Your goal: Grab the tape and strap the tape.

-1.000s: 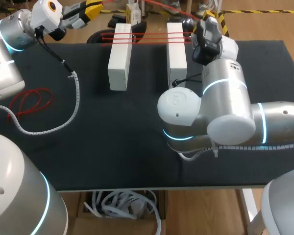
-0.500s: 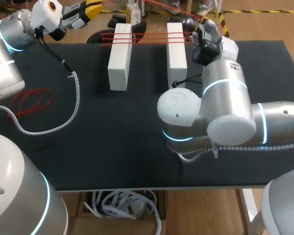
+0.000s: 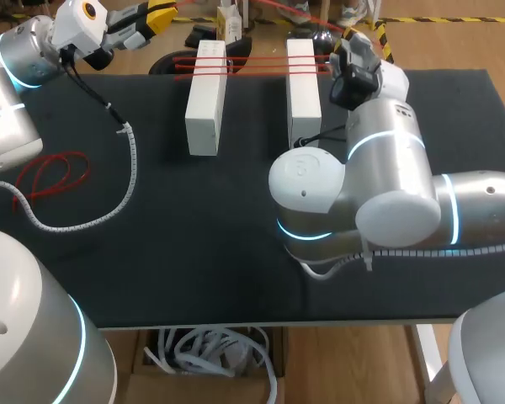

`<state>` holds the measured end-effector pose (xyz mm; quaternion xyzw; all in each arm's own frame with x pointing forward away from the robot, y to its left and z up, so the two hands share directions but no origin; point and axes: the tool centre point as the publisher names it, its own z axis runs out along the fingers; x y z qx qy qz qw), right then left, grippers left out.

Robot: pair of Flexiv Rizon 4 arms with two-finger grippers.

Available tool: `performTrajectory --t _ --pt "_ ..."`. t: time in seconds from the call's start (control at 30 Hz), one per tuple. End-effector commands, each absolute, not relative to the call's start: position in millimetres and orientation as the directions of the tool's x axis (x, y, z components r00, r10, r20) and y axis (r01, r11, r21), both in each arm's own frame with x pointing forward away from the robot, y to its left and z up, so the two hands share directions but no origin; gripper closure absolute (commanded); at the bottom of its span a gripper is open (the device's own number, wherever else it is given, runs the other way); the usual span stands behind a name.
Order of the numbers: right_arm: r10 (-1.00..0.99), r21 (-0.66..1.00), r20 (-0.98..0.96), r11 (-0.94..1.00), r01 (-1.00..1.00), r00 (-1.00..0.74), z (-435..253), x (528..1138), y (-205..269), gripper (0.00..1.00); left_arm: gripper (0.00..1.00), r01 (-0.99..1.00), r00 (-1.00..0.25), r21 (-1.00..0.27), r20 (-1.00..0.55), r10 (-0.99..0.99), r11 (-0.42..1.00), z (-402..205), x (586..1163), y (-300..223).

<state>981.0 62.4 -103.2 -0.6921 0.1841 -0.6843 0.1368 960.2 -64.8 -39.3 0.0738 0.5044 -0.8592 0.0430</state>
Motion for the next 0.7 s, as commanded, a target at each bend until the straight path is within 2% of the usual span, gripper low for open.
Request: performTrajectory --t 0.03,0.17,0.37,0.47,0.7 --pt "-0.44 -0.439 0.898 -0.896 -0.072 0.003 -100 981 62 1.0 1.0 0.13 -0.986 -0.906 -0.16 0.041 -0.403 -41 961 -66" --pt "-0.44 -0.439 0.898 -0.896 -0.072 0.003 -100 981 62 1.0 1.0 0.079 -0.983 -0.997 -0.078 0.166 0.001 -46 959 -68" --pt "-0.44 -0.439 0.898 -0.896 -0.072 0.003 -100 981 62 1.0 1.0 0.06 -0.98 -0.894 0.033 0.199 0.443 -50 954 -67" --pt "-0.44 -0.439 0.898 -0.896 -0.072 0.003 -100 981 62 1.0 1.0 0.079 -0.988 -0.84 0.003 0.151 0.537 -49 950 -64" --pt "-0.44 -0.439 0.898 -0.896 -0.072 0.003 -100 981 62 1.0 1.0 0.086 -0.992 -0.853 -0.023 0.128 0.514 -48 949 -64"
